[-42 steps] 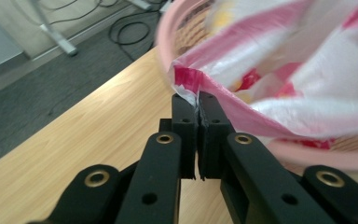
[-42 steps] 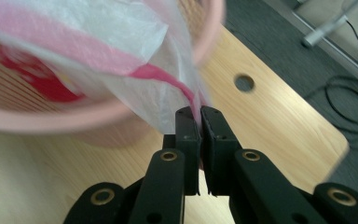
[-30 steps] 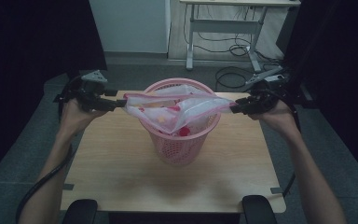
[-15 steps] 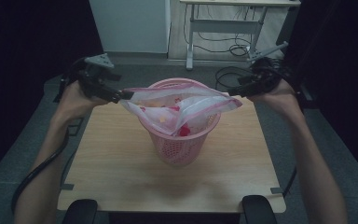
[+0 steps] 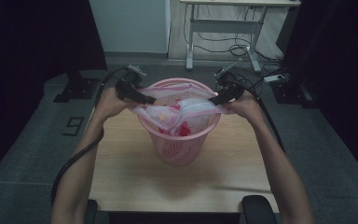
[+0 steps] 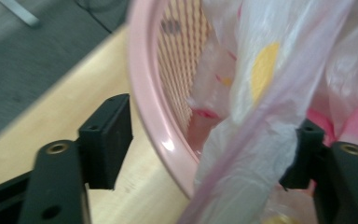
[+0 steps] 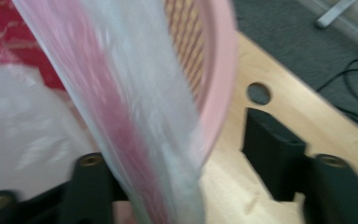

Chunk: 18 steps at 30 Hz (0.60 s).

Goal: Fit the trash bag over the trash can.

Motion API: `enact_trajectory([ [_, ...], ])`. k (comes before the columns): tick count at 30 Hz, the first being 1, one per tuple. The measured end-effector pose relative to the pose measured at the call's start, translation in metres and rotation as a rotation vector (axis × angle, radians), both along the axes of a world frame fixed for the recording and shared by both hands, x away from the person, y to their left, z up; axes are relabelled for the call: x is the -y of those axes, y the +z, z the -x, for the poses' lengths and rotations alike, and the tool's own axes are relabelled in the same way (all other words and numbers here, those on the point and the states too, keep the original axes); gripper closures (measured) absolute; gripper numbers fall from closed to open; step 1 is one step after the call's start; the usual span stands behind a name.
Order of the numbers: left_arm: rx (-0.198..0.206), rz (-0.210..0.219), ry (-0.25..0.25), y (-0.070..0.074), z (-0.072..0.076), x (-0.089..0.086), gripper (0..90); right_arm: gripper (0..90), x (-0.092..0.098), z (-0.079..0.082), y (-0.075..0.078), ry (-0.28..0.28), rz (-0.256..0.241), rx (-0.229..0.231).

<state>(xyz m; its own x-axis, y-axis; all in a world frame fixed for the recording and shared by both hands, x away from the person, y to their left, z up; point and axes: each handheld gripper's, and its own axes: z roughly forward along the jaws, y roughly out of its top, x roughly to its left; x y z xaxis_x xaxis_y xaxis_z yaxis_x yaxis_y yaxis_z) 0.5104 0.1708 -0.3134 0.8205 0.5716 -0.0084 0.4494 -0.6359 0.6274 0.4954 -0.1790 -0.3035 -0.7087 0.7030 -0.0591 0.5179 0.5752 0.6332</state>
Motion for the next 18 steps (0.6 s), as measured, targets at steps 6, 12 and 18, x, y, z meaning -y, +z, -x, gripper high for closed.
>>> enact_trajectory([
  [6,-0.011,0.031,0.007,0.0,0.014,-0.002,35.4,50.5,-0.004,0.02,-0.012,0.017,0.014,0.012],
  [12,-0.03,0.004,0.001,-0.001,0.052,-0.001,29.3,41.7,-0.004,0.05,-0.012,0.081,0.025,-0.015],
  [18,0.038,-0.003,0.01,0.017,0.068,-0.004,14.3,18.6,-0.001,0.061,0.002,0.099,-0.023,0.008],
])
